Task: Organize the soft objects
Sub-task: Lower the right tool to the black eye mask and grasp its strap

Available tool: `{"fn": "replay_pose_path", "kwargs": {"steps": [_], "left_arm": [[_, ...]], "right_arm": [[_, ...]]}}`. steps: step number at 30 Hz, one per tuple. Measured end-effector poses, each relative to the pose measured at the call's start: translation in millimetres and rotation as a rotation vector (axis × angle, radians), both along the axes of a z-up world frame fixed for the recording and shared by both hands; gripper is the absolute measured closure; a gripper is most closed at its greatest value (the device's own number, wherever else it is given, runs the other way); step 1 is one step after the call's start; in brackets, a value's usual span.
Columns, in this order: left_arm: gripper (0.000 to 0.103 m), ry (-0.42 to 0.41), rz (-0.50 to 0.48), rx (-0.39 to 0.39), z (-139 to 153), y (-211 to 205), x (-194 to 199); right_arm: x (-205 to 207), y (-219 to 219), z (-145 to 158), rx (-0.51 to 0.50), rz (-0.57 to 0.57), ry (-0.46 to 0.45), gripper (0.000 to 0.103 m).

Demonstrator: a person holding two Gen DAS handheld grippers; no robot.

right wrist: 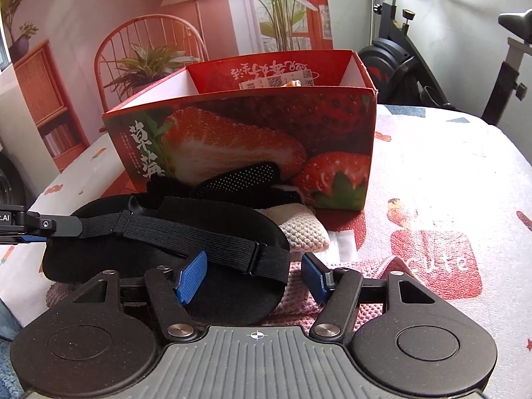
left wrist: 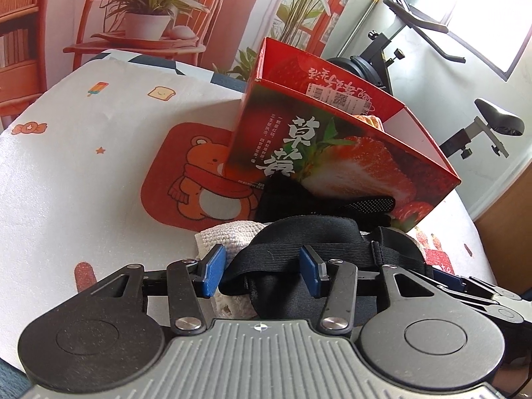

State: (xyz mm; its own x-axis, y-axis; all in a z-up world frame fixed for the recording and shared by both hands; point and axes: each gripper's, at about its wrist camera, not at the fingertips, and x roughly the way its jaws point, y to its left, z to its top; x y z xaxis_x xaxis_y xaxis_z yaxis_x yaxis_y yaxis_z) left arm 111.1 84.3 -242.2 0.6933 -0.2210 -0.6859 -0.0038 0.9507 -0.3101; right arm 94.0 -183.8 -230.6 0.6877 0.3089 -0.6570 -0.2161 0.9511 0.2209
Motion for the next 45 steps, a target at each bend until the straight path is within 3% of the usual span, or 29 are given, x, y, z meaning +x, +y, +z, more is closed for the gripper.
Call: {"fn": "replay_pose_path", "kwargs": {"steps": [10,17,25,31,36,41,45], "left_arm": [[0.052,-0.028,-0.029,-0.049,8,0,-14],[0.052,0.028,0.002,-0.041,1,2,-10],[0.052,0.072,0.018,-0.107,-3,10,-11],[0.052,0.024,-0.032,-0.084,3,-3,-15],[0.054,-0.075,-0.047,-0.047,16,-7,-22],[0.06,-0.146,-0.088,0.005,25,-16,-26],[0.085,-0.105,-0.088,0.007,15,-15,-20]], "right_arm": [[1,-3,-2,0.02,-0.01,0.011,0.044],[0,-4,-2,0.022,-0.01,0.014,0.044],[0,-4,-2,0.023,-0.011,0.014,0.044],[0,-5,-2,0.03,-0.014,0.018,0.044],[0,-5,-2,0.032,-0.016,0.02,0.044],[0,-5,-2,0.033,-0.016,0.02,0.044],[0,-6,-2,0.033,-0.016,0.02,0.045]]}}
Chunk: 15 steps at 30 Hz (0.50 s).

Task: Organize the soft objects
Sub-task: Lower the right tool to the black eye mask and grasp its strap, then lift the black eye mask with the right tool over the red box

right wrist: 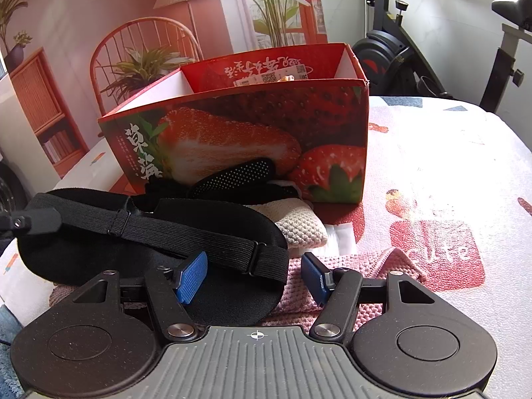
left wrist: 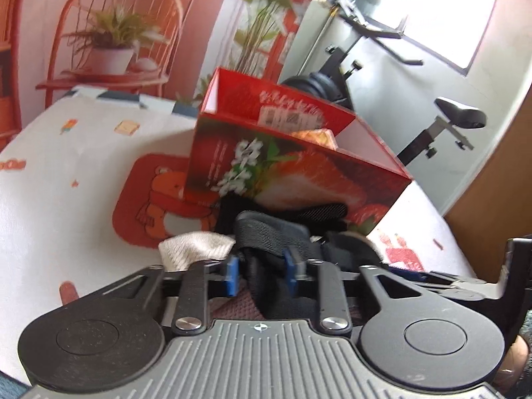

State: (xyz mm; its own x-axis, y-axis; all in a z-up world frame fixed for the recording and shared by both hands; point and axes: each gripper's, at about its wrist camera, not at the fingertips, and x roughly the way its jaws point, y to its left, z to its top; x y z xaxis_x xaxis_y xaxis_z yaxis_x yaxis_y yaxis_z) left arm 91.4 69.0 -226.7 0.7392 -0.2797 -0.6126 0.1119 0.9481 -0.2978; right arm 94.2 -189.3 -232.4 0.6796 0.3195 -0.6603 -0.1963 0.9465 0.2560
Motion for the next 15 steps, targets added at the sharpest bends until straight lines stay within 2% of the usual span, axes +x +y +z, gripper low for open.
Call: {"fn": "replay_pose_path", "kwargs": {"steps": [1,5,9,15], "left_arm": [[0.087,0.014,0.01,0.004,-3,2,2],[0.088,0.063,0.027,0.009,-13,9,5],[0.088,0.064,0.02,0.048,-15,6,6],[0.088,0.087,0.031,0.051,-18,8,7]], "right_arm": [[0,0,0,0.001,0.0,0.0,0.045],[-2,1,2,0.009,0.003,-0.005,0.046],[-6,5,9,-0.001,0.019,-0.025,0.055],[-14,11,27,-0.019,0.031,-0.089,0.059]]}}
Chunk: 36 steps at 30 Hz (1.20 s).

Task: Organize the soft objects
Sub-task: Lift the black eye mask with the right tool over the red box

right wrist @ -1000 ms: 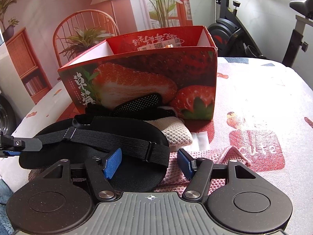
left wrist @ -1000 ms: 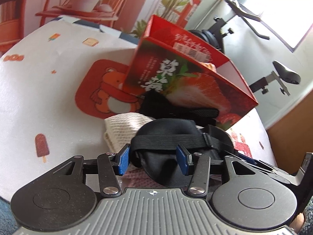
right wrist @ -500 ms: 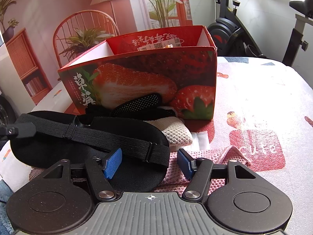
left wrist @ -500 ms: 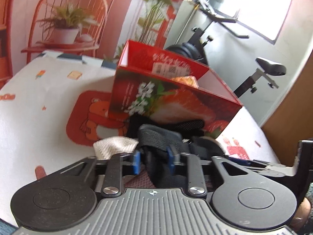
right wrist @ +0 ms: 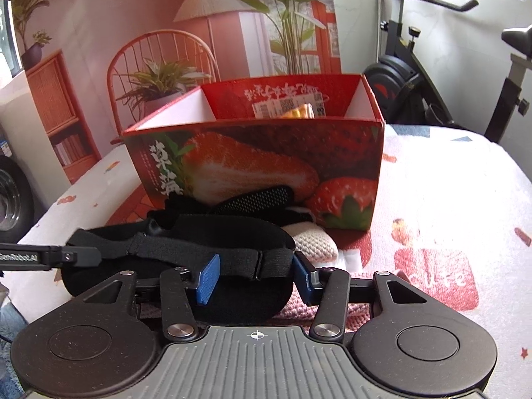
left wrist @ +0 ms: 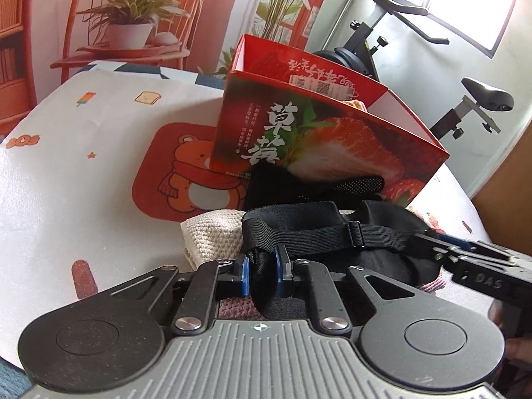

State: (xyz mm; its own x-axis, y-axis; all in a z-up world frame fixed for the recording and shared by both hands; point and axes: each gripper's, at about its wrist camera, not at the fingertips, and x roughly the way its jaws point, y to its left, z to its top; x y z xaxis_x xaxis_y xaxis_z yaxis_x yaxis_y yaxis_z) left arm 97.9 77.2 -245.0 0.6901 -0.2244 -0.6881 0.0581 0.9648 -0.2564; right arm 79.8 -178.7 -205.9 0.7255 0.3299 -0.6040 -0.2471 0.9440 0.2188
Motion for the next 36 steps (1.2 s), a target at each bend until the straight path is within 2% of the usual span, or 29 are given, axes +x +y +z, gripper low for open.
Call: {"fn": "replay_pose_path", "kwargs": {"steps": [4,8,10,24,29,36], "left_arm": [[0.088,0.002,0.001,0.002,0,-1,0],[0.088,0.003,0.002,0.0,-1,-2,0],[0.088,0.004,0.003,-0.002,-1,-2,0],[0.087,0.0,0.006,-0.019,-1,-1,-1],[0.091,-0.089,0.036,-0.037,11,4,-9],[0.092,-0.252,0.014,0.016,48,-2,-16]], "right_arm": [[-6,0,14,0.008,0.008,-0.062,0.063],[-9,1,22,0.021,0.034,-0.096,0.086],[-10,2,23,0.019,0.038,-0.1,0.092],[-9,3,19,0.061,0.057,-0.064,0.093],[-10,-3,25,0.075,0.048,-0.087,0.095],[-8,-8,51,0.082,0.07,-0.168,0.095]]}}
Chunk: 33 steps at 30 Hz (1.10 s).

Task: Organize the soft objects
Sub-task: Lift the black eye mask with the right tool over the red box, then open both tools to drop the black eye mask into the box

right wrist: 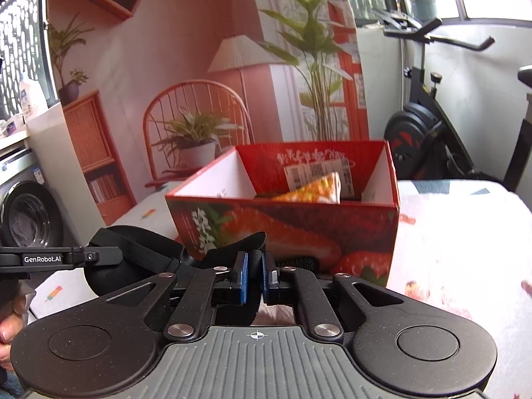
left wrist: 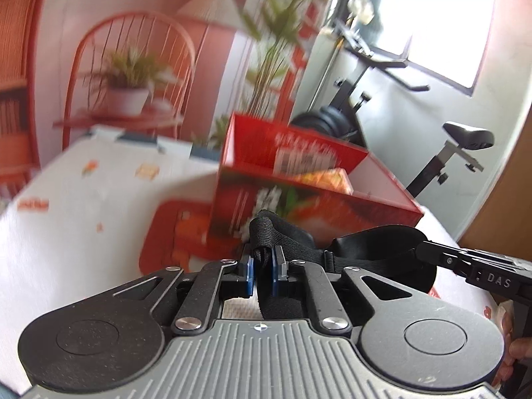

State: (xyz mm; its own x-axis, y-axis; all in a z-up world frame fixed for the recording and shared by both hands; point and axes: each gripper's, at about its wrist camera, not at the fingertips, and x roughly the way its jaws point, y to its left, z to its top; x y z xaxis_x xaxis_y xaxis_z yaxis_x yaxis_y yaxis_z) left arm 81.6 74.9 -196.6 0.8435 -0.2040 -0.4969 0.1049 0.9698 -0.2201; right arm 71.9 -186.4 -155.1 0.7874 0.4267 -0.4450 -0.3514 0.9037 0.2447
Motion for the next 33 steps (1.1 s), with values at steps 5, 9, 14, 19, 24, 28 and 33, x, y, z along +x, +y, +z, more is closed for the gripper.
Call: {"fn": "replay_pose_path", "kwargs": {"steps": [5,9,14,19,24,28,33], "left_arm": [[0.092,-0.089,-0.007,0.024,33,-6,16],[0.092,-0.134,0.01,-0.008,60,-10,49],[0.092,-0.173,0.045,0.042,76,-30,95],[0.092,-0.104,0.017,0.12,67,-56,137],[0.092,0.063,-0.024,0.147,42,-66,173],[0.092,0.187,-0.032,0.121,20,-64,189],[0.092,0.243,-0.059,0.153,3,-71,193]], "right_arm": [[17,-2,26,-0.003,0.011,-0.064,0.095],[46,-2,52,-0.033,0.005,-0.148,0.095],[102,-3,74,-0.061,-0.032,-0.185,0.095],[146,-3,67,-0.104,-0.056,-0.133,0.095],[172,-6,37,-0.109,-0.066,0.008,0.095],[184,-7,9,-0.113,-0.064,0.142,0.095],[188,-6,-13,-0.082,-0.063,0.225,0.095]]}}
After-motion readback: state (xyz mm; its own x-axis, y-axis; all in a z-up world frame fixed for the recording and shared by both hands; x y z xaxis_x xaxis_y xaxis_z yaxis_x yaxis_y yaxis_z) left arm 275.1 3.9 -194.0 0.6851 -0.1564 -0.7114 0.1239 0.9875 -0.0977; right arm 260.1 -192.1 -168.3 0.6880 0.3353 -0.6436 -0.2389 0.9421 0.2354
